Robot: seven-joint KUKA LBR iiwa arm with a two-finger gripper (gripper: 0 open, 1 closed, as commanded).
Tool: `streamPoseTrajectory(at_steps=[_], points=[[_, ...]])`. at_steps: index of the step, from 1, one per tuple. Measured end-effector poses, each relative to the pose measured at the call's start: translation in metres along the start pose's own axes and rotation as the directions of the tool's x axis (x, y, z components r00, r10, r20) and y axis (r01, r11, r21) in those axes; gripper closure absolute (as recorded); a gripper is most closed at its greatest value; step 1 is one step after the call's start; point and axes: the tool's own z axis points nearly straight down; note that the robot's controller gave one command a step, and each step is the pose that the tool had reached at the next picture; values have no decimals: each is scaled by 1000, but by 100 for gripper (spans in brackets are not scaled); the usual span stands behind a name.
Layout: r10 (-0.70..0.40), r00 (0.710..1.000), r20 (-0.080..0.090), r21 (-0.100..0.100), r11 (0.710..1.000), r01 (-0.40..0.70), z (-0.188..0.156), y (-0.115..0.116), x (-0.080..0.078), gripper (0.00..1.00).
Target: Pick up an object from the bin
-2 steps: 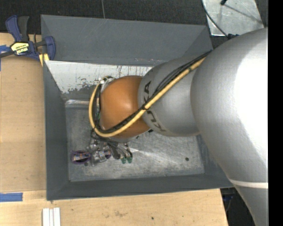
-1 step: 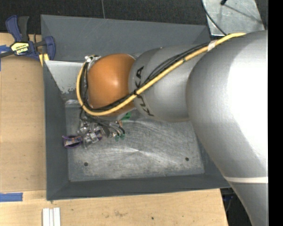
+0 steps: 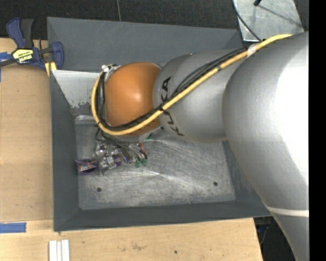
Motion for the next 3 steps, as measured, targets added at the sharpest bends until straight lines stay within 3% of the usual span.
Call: streamPoseTrajectory(at_steps=[1,2,3], points=[[12,1000,20,0,1000,-12,-29,-1,-19,100],[-4,1000,6,0,1000,4,-54,-9,-3,100],[-1,1000,17,1,1000,1,-72,5,-7,100]])
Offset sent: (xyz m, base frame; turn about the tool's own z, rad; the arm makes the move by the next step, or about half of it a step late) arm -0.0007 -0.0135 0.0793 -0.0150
